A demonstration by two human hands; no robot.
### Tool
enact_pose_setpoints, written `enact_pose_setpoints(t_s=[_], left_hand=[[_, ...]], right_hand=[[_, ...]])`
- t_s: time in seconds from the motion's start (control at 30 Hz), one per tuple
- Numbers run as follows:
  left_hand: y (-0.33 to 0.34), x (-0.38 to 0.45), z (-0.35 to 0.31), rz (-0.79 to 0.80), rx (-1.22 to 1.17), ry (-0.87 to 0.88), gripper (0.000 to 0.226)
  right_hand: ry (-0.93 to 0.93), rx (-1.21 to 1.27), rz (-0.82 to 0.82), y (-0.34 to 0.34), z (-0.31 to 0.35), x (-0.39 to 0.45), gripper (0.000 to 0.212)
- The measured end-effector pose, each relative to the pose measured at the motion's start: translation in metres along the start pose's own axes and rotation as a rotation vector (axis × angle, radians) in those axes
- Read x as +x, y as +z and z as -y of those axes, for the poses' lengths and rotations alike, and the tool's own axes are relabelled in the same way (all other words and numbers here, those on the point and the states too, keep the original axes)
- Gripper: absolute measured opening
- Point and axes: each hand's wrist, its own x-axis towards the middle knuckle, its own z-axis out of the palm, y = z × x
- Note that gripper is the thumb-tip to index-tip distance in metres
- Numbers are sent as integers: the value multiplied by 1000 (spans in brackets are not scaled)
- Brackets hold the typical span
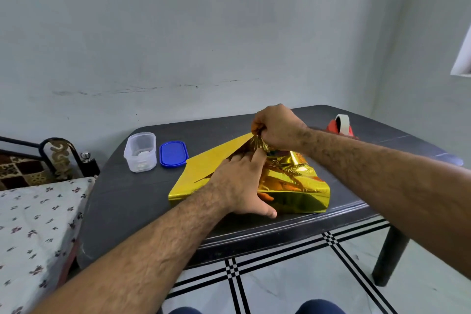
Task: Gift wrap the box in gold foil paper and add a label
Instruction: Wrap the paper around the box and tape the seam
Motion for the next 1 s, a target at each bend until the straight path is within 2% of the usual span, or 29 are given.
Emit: enact_pose_setpoints(t_s=[0.23, 0.4, 0.53, 0.8, 1.0], left_hand=[[-11, 12, -1, 61, -34, -7, 141], [-22, 20, 1, 97, 36, 19, 138], [-32, 21, -5, 84, 69, 56, 138], [-45, 15, -17, 75, 207, 99, 129], [-52, 24, -10, 144, 108, 46, 131]], right_hand=[[30, 35, -28, -2, -8, 15, 32], [31, 40, -36, -4, -7, 22, 33], [81, 24, -103, -8, -10, 34, 32], [185, 28, -114, 10, -28, 57, 16], [224, 8, -66, 39, -35, 69, 19]])
